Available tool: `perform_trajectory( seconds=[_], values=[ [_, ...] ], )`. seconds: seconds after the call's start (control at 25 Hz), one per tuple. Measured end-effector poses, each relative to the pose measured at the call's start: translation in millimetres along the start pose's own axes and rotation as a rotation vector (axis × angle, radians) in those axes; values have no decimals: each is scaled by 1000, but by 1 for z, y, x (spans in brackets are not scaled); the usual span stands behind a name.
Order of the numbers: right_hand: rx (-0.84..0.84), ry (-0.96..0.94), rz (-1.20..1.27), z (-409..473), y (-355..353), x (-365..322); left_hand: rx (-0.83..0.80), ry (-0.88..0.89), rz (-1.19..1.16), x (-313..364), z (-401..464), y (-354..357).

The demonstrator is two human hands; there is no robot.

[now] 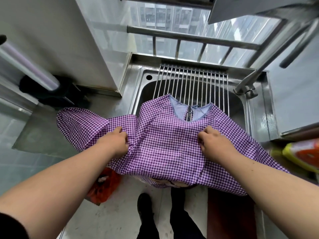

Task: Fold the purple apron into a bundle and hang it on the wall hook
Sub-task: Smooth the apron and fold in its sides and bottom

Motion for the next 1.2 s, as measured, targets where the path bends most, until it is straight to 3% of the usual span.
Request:
perform_trajectory(
  seconds=[0.2, 0.44, 0.64, 0.92, 1.2],
  values=[
    [-60, 201, 80, 7, -7, 55, 1, 42, -56, 29, 22, -22],
    [-47, 360, 114, 26, -22, 91, 139, 95, -97, 43, 57, -62],
    [-67, 573, 244, 34, -13, 106, 100, 132, -184, 66, 99, -82],
    [-67, 703, 310, 37, -9, 125, 58, 163, -15, 77, 105, -88],
    [5, 661, 180, 45, -34, 147, 49, 280, -28, 97, 106, -127]
  ],
)
Point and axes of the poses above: each hand's wrist, its own z-axis towards the middle knuckle, its own y-axis out of the palm, x = y × z, the point moved 8 cm from there along z, towards the middle knuckle, and after that the axes turned 4 degrees about -z, right-handed, at the moved point
